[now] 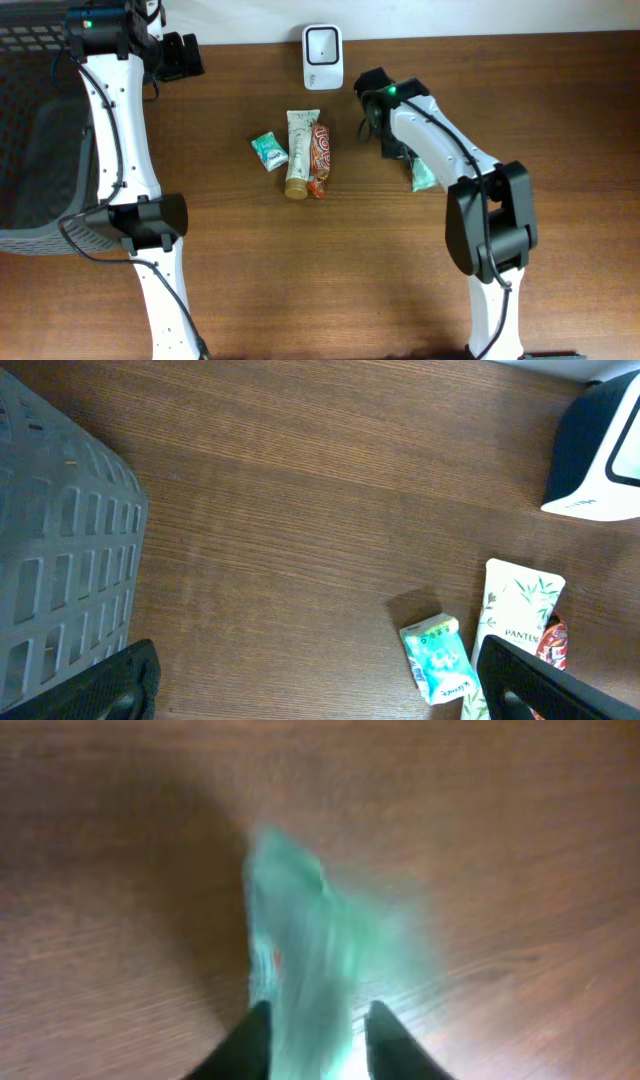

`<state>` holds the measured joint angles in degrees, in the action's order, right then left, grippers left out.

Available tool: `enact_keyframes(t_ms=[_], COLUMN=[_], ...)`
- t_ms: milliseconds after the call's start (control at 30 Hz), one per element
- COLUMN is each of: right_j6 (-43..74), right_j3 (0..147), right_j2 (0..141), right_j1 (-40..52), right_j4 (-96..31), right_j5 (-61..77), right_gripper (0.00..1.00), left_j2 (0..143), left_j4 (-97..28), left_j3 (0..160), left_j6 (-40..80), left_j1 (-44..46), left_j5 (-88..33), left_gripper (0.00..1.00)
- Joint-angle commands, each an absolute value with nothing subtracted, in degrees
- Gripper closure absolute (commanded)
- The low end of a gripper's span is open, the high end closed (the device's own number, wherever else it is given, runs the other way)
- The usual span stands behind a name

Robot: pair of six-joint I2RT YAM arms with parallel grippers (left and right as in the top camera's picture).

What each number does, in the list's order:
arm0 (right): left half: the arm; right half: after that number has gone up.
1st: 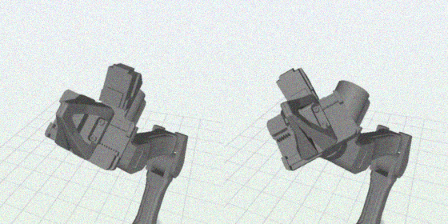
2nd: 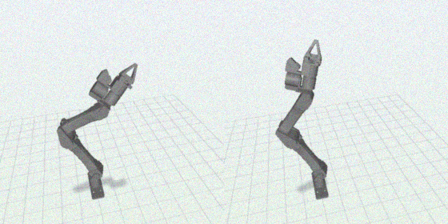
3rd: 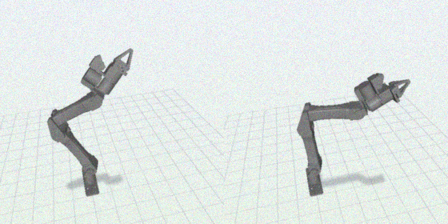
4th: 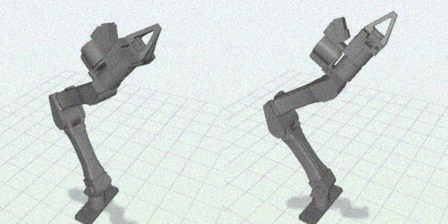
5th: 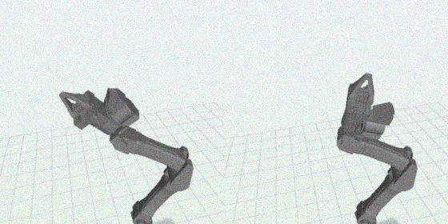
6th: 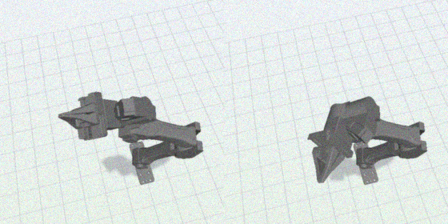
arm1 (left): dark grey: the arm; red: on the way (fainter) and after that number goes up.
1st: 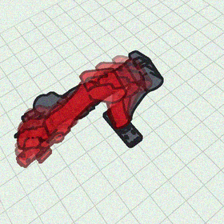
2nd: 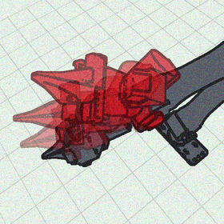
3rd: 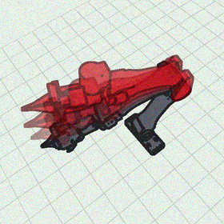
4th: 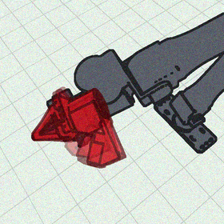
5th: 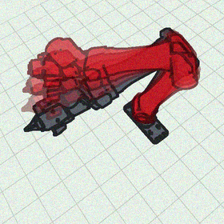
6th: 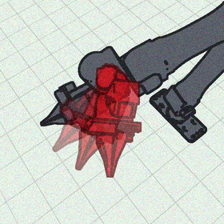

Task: Scan the item barcode
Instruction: 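Carry the wipes pack rightward and set it on the table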

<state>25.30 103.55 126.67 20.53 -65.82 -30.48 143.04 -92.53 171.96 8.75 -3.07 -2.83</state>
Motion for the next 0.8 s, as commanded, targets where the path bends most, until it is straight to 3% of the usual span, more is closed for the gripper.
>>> enact_keyframes(t_ms=[0, 233, 333, 400, 567, 767], right_j6=[26.2, 25.8, 25.15, 23.81, 16.62, 16.36], right_j3=[103.85, 113.43, 121.08, 122.87, 118.04, 106.5], right_j2=[127.04, 127.02, 127.02, 127.02, 127.15, 127.15], right_j1=[23.9, 25.63, 22.02, 17.98, 12.71, 12.67], right_j4=[-64.88, -69.76, -76.2, -78.56, -78.32, -70.43], right_j5=[-24.29, -15.84, -15.84, -15.81, -12.69, -21.96], right_gripper=[0.55, 0.53, 0.38, 0.34, 0.33, 0.34], left_j2=[143.13, 143.13, 143.13, 143.13, 143.13, 143.13], left_j4=[-92.58, -92.58, -92.58, -92.58, -92.58, -92.58], left_j3=[171.57, 171.57, 171.57, 171.57, 171.57, 171.57], left_j6=[8.01, 8.01, 8.01, 8.01, 8.01, 8.01], left_j1=[-3.16, -3.16, -3.16, -3.16, -3.16, -3.16], left_j5=[-3.27, -3.25, -3.27, -3.27, -3.27, -3.27], left_gripper=[0.01, 0.01, 0.01, 0.01, 0.01, 0.01])
